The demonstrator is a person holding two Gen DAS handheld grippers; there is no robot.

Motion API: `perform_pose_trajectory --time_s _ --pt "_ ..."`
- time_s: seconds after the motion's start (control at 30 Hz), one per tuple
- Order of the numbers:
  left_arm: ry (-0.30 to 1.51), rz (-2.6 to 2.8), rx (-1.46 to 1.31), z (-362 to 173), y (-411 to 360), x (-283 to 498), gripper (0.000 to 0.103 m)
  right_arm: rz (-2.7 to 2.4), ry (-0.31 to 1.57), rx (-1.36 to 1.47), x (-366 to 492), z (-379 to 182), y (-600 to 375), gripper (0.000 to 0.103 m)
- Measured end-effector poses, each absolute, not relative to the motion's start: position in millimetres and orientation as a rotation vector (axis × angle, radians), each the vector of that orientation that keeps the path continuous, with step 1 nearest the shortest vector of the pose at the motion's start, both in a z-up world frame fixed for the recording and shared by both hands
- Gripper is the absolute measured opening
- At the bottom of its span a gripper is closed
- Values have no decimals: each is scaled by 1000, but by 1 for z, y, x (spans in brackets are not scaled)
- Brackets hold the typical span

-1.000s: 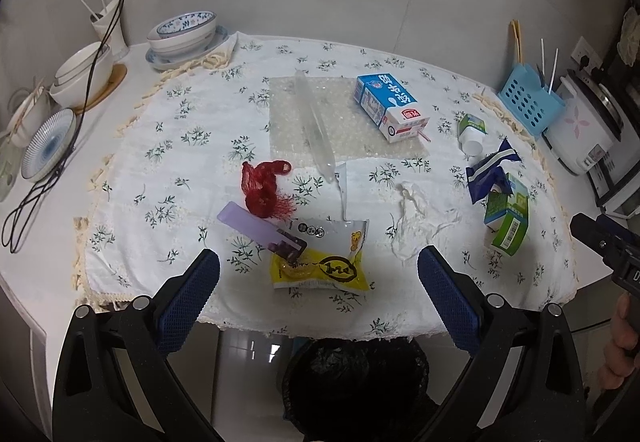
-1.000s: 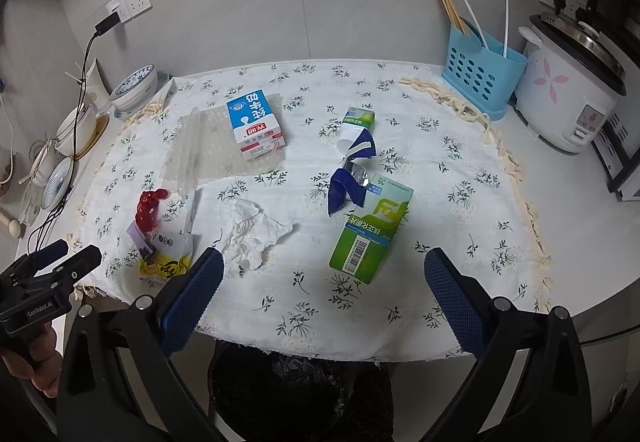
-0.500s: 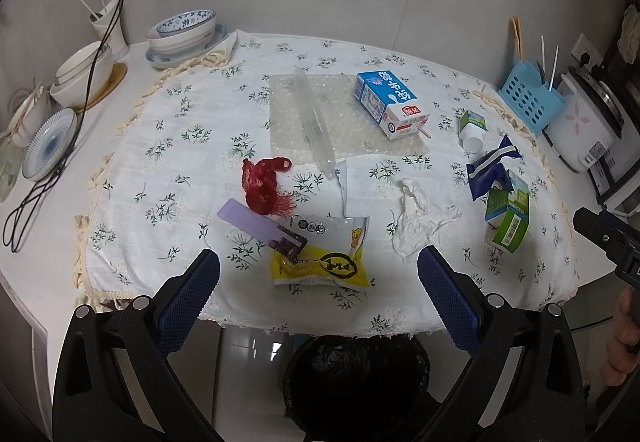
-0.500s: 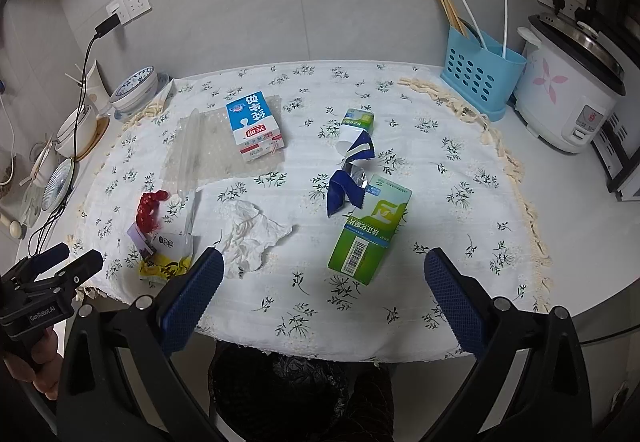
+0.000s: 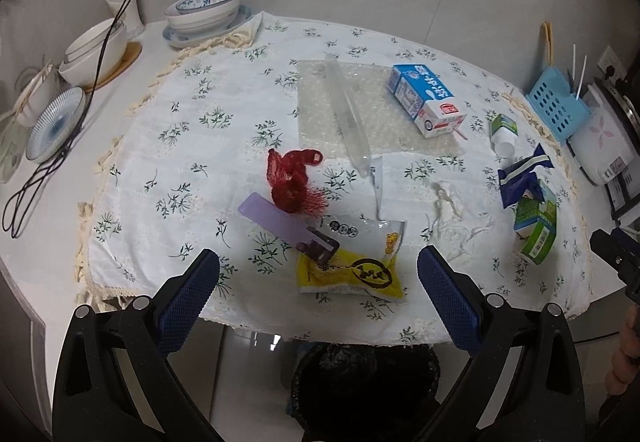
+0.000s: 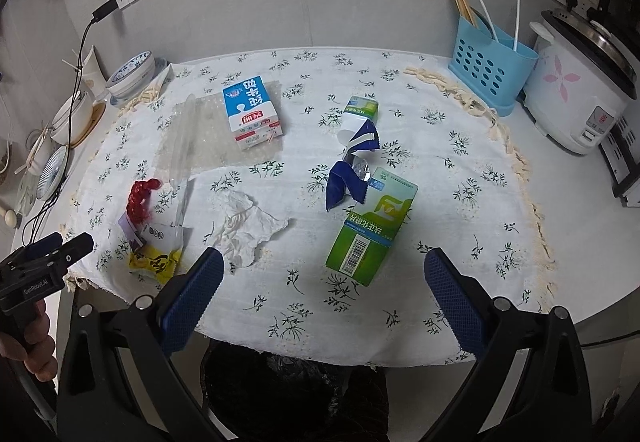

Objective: Collect trash
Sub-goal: 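Grasp the purple strip with the left tool while the right tool grasps the green box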

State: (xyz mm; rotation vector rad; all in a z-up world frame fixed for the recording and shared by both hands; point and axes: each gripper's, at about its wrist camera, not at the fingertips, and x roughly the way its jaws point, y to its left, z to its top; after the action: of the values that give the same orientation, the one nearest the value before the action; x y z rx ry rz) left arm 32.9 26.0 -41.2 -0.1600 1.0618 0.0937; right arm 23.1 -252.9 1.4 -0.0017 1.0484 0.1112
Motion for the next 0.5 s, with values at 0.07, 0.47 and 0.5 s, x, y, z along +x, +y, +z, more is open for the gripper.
perform_pose_trajectory --time_s 0.07,0.47,0.5 --pt "1084 115 -169 -54 33 40 96 113 1073 -3 33 -9 -254 96" --pt "1233 236 -270 -121 64 81 88 118 1215 12 76 -67 -261 87" --pt "1244 247 -277 -124 65 83 87 122 1225 17 78 -71 -261 86"
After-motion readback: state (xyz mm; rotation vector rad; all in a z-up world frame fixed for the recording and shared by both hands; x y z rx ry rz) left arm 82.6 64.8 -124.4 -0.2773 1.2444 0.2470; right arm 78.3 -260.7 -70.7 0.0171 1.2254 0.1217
